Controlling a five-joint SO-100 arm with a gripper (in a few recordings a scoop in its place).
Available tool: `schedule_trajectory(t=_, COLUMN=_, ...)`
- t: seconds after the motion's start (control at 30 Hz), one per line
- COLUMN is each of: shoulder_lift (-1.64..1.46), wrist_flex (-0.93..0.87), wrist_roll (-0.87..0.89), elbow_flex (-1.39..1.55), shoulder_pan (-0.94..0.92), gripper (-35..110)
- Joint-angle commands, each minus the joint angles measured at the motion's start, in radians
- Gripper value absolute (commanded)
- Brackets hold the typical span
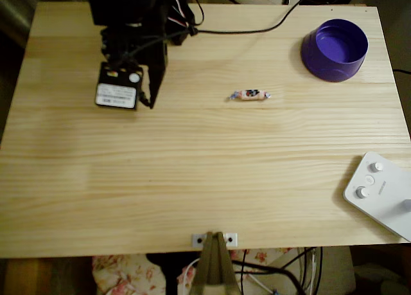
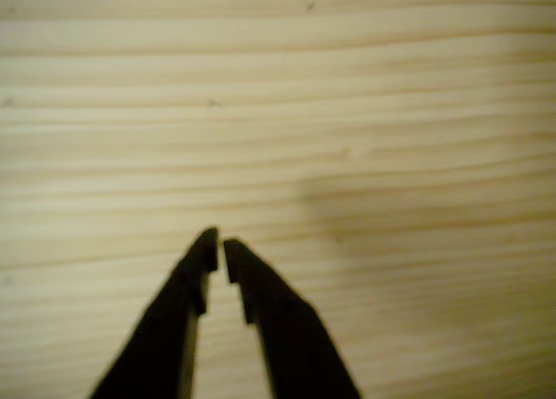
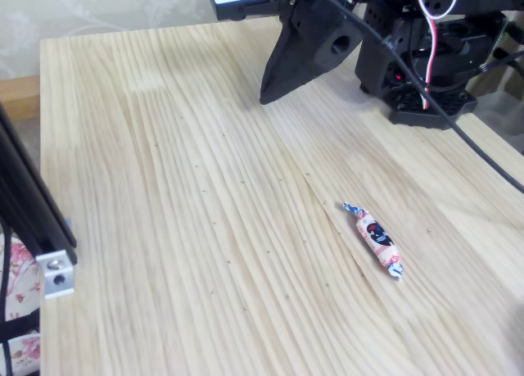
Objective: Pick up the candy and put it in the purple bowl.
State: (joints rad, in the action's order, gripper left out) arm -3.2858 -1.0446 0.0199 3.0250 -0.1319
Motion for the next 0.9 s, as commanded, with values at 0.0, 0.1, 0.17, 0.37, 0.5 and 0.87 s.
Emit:
schedule_trajectory(t=0.0, shoulder_lift=-0.014, wrist_flex=-0.005, wrist_roll=-0.003, elbow_flex=-0.012, shoulder_pan=-0.002, gripper=-1)
schedule_trajectory(t=0.1, shoulder_lift=-0.014, wrist_flex=-0.005, wrist_roll=-0.003, elbow_flex=-0.012, shoulder_pan=0.0, gripper=-1)
schedule_trajectory(t=0.17, shoulder_lift=-0.014, wrist_flex=-0.005, wrist_roll=-0.003, elbow_flex=-0.012, shoulder_pan=-0.002, gripper=-1)
schedule_trajectory(t=0.37, shoulder_lift=-0.014, wrist_flex=-0.005, wrist_roll=-0.006, elbow_flex=-0.012, shoulder_pan=0.0, gripper=-1)
schedule_trajectory(t=0.5, shoulder_lift=-0.014, wrist_flex=-0.005, wrist_roll=-0.025, elbow_flex=-0.012, shoulder_pan=0.017, gripper=-1)
schedule_trajectory(t=0.87, shoulder_lift=-0.014, wrist_flex=-0.003, wrist_roll=-0.032, elbow_flex=-0.012, shoulder_pan=0.026, gripper=-1)
